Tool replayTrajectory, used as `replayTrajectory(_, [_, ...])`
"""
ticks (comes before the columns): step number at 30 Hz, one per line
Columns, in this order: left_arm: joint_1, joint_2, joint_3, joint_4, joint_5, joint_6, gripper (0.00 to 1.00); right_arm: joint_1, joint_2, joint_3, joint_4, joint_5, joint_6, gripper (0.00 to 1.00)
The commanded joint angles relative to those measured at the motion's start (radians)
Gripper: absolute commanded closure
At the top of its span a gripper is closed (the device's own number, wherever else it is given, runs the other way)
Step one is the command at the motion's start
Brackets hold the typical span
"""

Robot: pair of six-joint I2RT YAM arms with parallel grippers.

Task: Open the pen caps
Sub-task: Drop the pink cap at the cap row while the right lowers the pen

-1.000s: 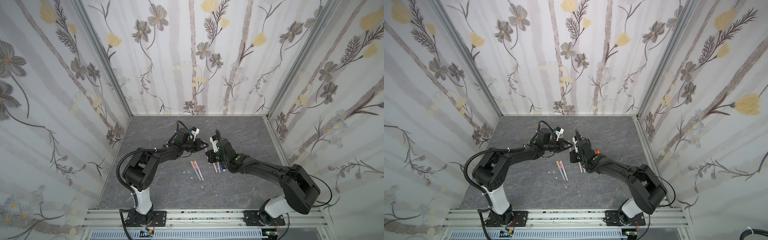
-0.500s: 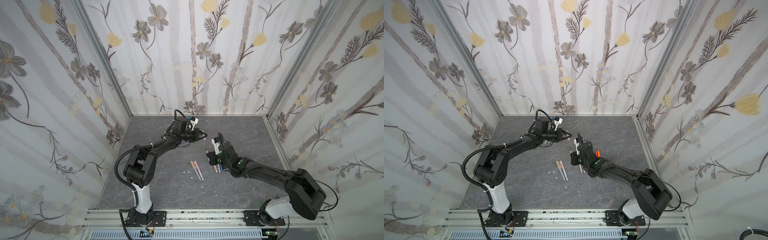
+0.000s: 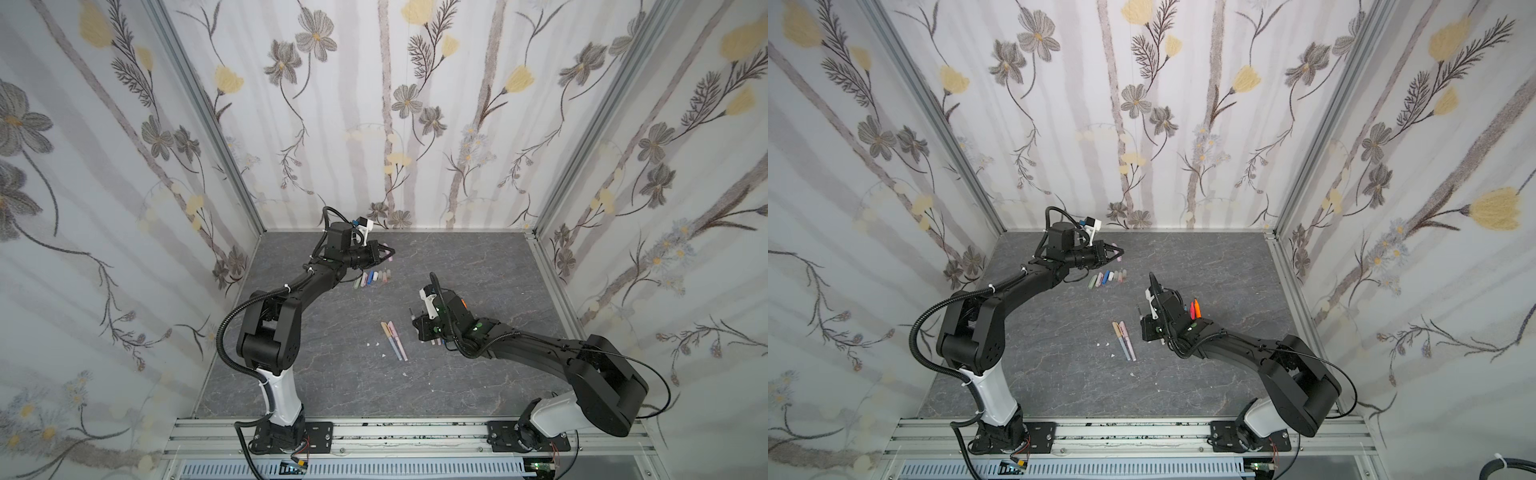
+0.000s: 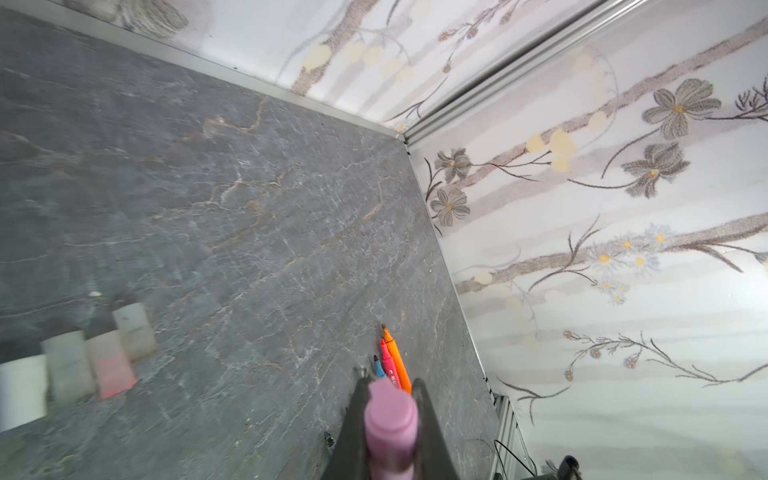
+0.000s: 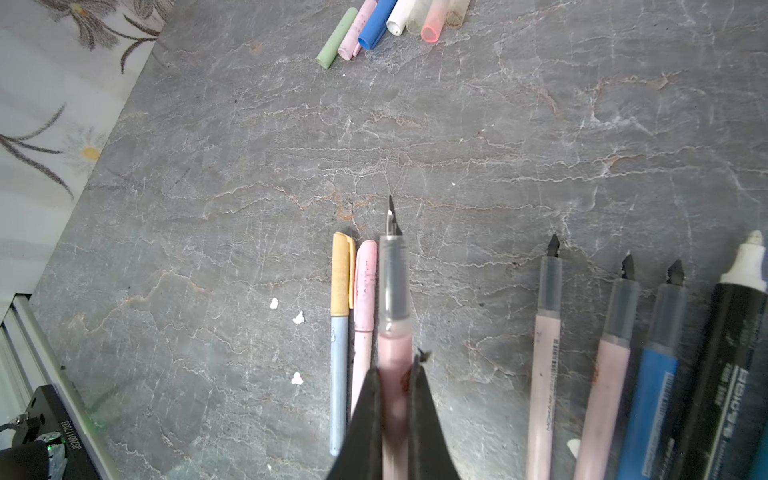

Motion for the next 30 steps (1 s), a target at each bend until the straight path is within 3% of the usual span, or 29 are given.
replayTrajectory(1, [0.029, -0.024, -0.018, -0.051, -0.038, 0.066, 1.0, 0.004, 0.009, -0.002, 0.014, -0.007, 0.005, 1.0])
replayTrajectory(10, [0.094, -0.045, -0.145, -0.172, -0.207, 0.179, 1.0, 0.004, 0.088, 0.031, -0.064, 0.052, 0.008, 1.0])
replayTrajectory(22, [0.181, -0.021, -0.202, -0.189, -0.254, 0.227, 1.0, 0.005, 0.237, 0.145, -0.228, 0.208, -0.012, 1.0])
replayTrajectory(30, [0.19, 0.057, -0.184, -0.174, -0.295, 0.241, 1.0, 0.008, 0.247, 0.154, -0.261, 0.251, -0.003, 1.0])
